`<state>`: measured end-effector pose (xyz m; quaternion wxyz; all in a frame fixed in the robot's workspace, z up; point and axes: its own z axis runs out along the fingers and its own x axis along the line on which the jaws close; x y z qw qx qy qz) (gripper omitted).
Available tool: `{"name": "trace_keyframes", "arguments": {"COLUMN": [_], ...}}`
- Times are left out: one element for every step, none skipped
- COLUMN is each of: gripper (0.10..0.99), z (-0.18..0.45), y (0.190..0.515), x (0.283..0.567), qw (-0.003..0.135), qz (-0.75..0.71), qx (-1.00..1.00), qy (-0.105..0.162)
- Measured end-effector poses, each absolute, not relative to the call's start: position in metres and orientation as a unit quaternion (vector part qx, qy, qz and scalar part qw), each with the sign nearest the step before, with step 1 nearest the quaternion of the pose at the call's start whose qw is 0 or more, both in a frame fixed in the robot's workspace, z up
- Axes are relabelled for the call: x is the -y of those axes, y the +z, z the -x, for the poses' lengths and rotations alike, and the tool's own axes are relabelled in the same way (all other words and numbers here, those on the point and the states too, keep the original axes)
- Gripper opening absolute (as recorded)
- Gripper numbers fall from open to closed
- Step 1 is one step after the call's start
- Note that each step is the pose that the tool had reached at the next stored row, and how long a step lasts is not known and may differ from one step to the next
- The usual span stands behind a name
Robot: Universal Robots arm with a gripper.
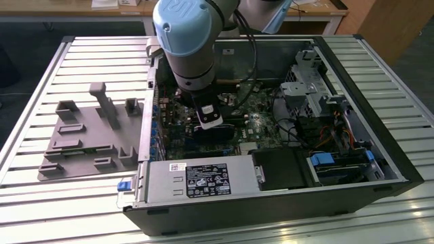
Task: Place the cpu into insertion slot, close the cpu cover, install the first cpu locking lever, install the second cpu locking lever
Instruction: 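Install the second cpu locking lever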
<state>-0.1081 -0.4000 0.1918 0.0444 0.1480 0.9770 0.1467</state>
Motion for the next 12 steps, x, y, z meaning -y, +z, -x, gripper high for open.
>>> {"name": "trace_keyframes", "arguments": {"gripper": [0.102, 0.102, 0.102, 0.102, 0.102, 0.102, 0.102, 0.102, 0.102, 0.102, 0.102, 0.102], "z": [0.1084, 0.1087, 0.1088, 0.1088, 0.1089, 0.109, 0.1092, 0.1093, 0.1094, 0.1096, 0.1097, 0.11], "y": [0.1916, 0.1914, 0.1912, 0.1909, 0.1907, 0.1905, 0.1903, 0.1902, 0.1901, 0.19, 0.1899, 0.1898], "x": [0.3999, 0.3998, 0.3998, 0.3998, 0.3998, 0.3997, 0.3996, 0.3996, 0.3996, 0.3995, 0.3994, 0.3994], "qw": [0.044, 0.044, 0.044, 0.044, 0.044, 0.044, 0.044, 0.044, 0.044, 0.044, 0.044, 0.044], "qz": [-0.148, -0.148, -0.148, -0.148, -0.148, -0.148, -0.148, -0.148, -0.148, -0.148, -0.148, -0.148], "qx": [-0.977, -0.977, -0.977, -0.977, -0.977, -0.977, -0.977, -0.977, -0.977, -0.977, -0.977, -0.977], "qy": [0.147, 0.147, 0.147, 0.147, 0.147, 0.147, 0.147, 0.148, 0.149, 0.149, 0.15, 0.15]}}
